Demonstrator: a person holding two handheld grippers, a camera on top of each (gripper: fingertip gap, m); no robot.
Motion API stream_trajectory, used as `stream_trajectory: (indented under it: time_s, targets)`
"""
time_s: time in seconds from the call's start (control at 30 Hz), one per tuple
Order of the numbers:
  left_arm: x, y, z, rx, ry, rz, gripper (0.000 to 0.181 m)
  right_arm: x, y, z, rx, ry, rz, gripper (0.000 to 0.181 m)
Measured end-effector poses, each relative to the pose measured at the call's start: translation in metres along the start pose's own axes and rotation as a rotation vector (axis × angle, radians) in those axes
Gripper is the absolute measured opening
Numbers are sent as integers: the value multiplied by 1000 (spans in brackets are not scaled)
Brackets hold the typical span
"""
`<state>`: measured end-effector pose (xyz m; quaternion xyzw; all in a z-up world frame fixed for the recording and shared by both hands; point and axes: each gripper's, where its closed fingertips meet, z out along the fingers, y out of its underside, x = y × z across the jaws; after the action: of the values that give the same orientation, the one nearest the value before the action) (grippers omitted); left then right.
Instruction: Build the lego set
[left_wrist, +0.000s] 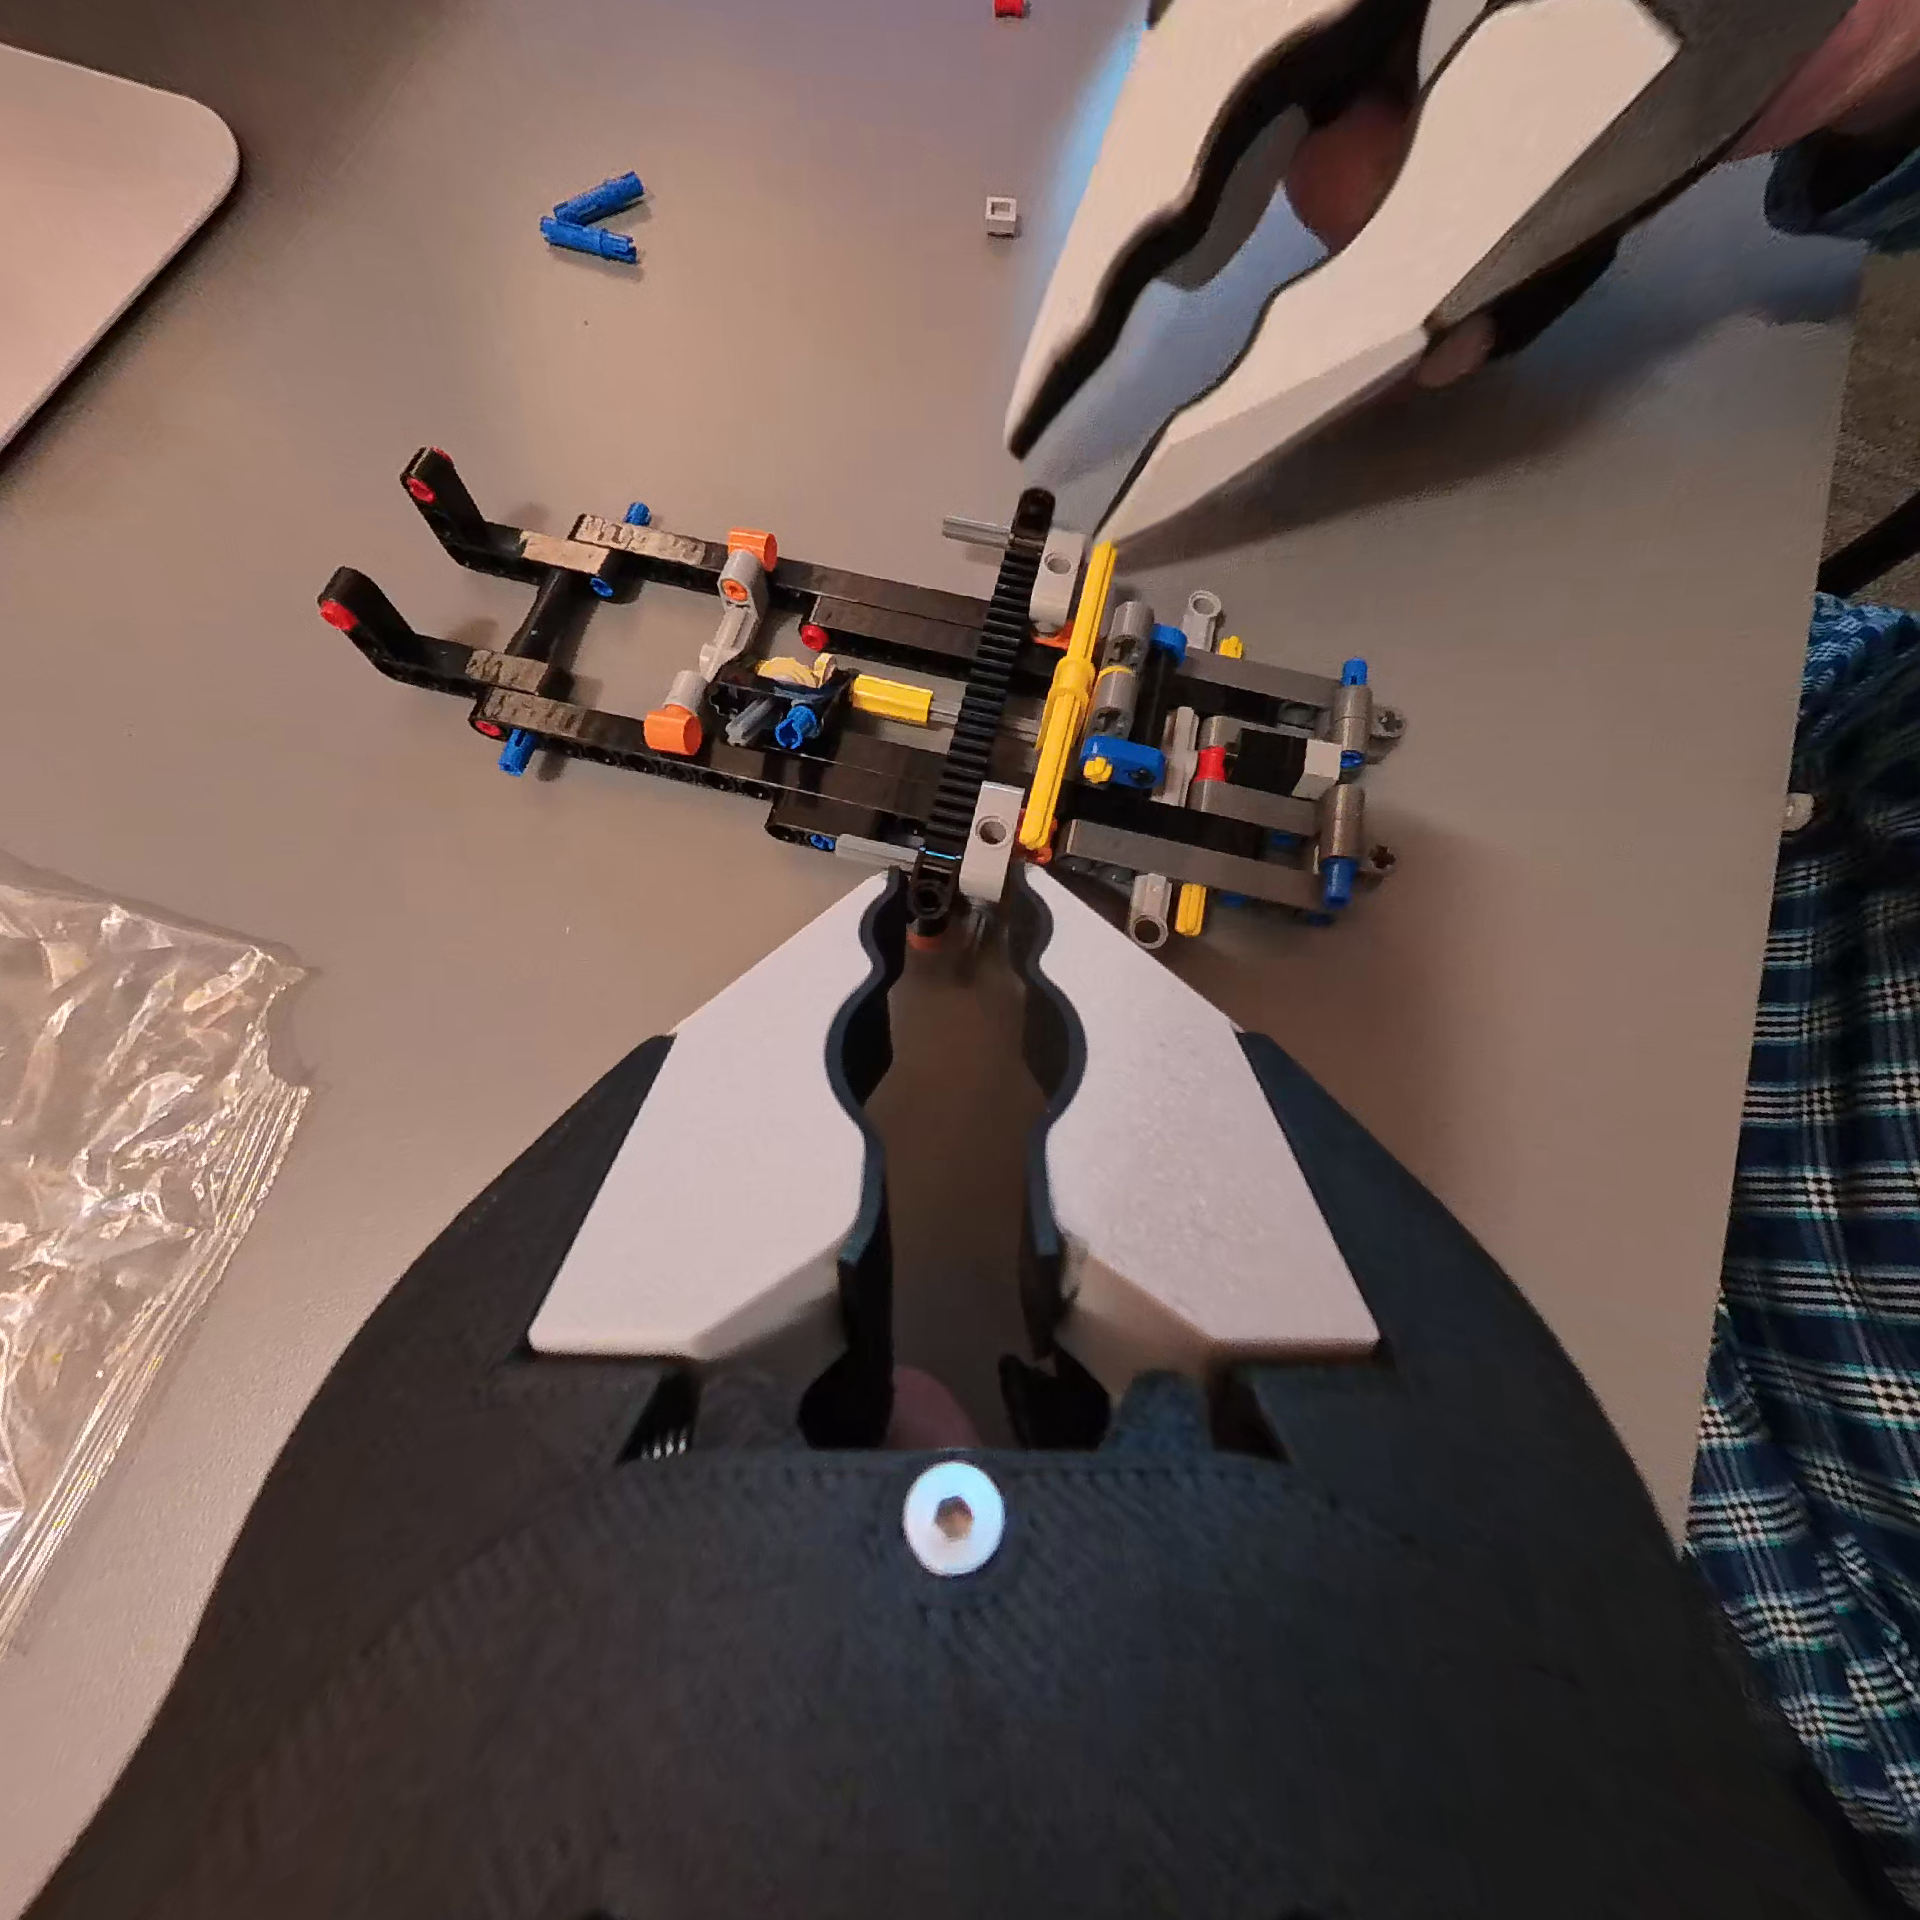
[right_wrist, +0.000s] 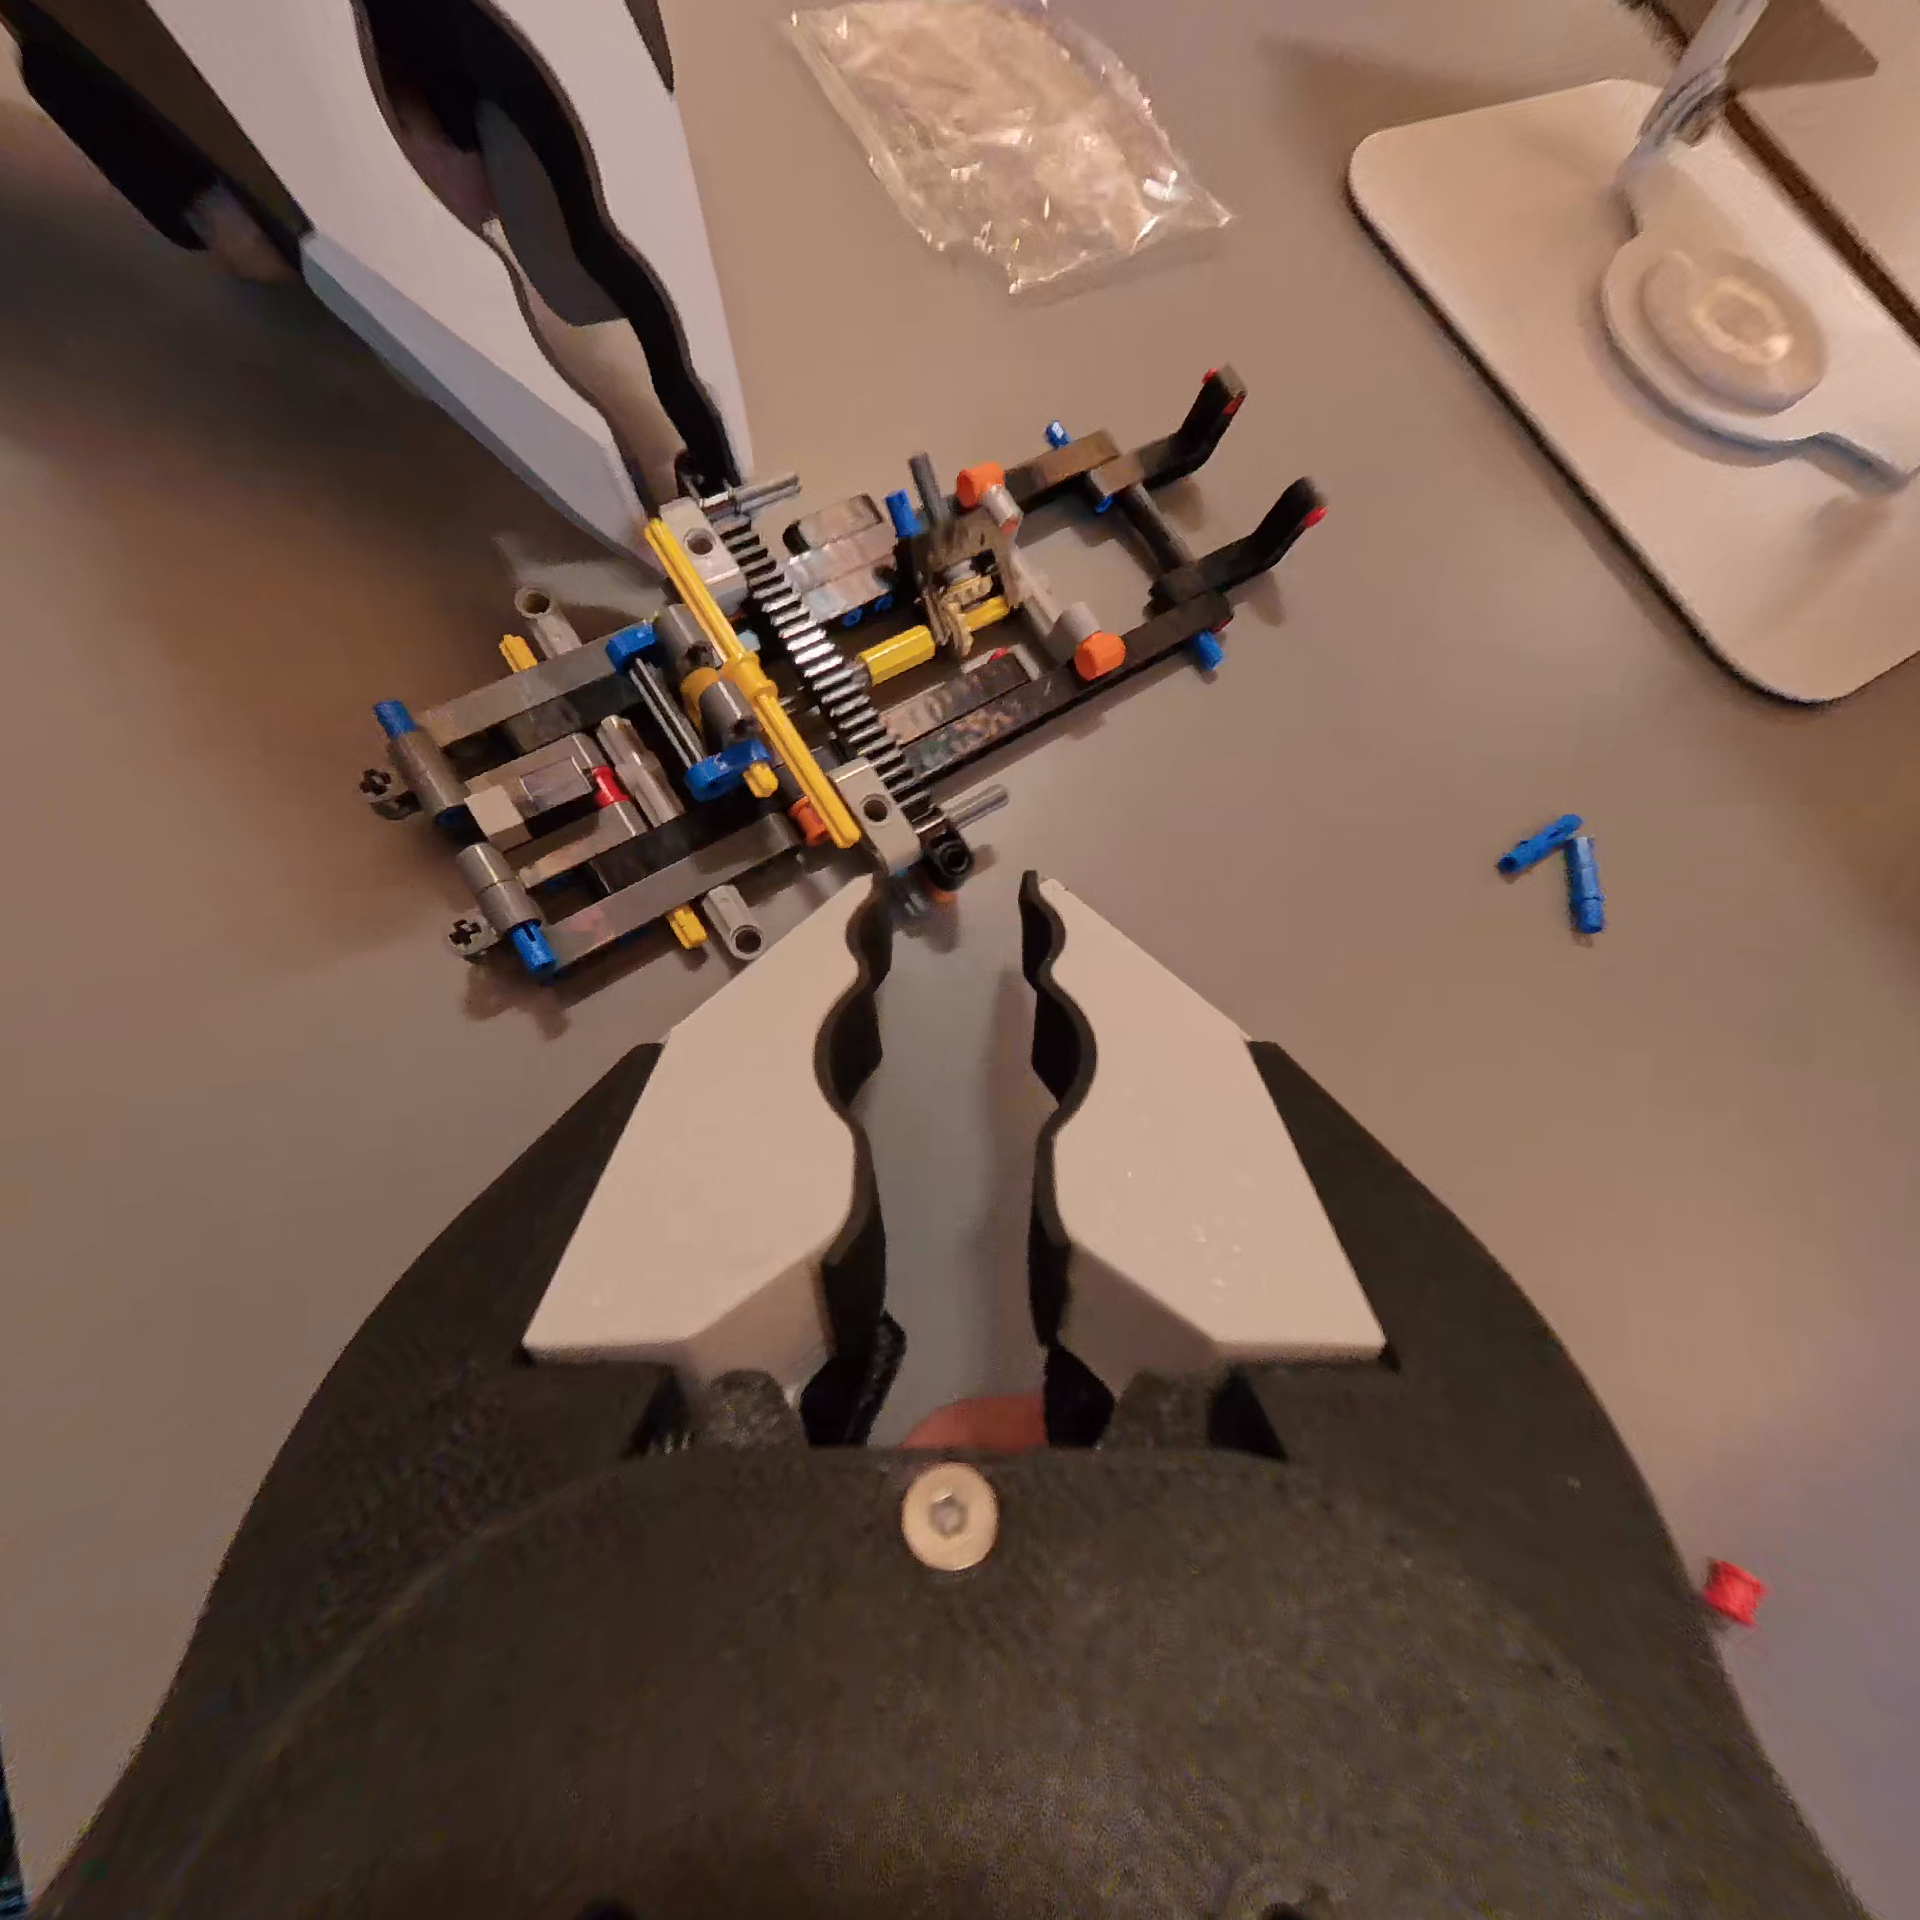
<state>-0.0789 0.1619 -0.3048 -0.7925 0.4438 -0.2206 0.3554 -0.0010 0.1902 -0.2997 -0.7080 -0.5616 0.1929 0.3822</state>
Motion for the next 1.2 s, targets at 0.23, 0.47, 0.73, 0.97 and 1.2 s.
stream_trajectory:
  time_s: [0.23, 0.47, 0.73, 0.97, 1.2]
  targets:
    - [0, 0, 1, -2, 6, 1, 16, 0, -47, 13, 62, -37, -72, 18]
    - [0, 0, 1, -3, 4, 4, 16, -12, -73, 54, 44, -114, -134, 16]
    - [1, 0, 2, -4, 18, -1, 16, -7, -63, 65, -29, -93, -164, 4]
    - [2, 1, 3, -12, 24, 3, 16, 7, -57, 49, -46, -65, -164, 3]
    - [2, 1, 3, -17, 23, 7, 16, 21, -34, 35, -78, -53, -112, 5]
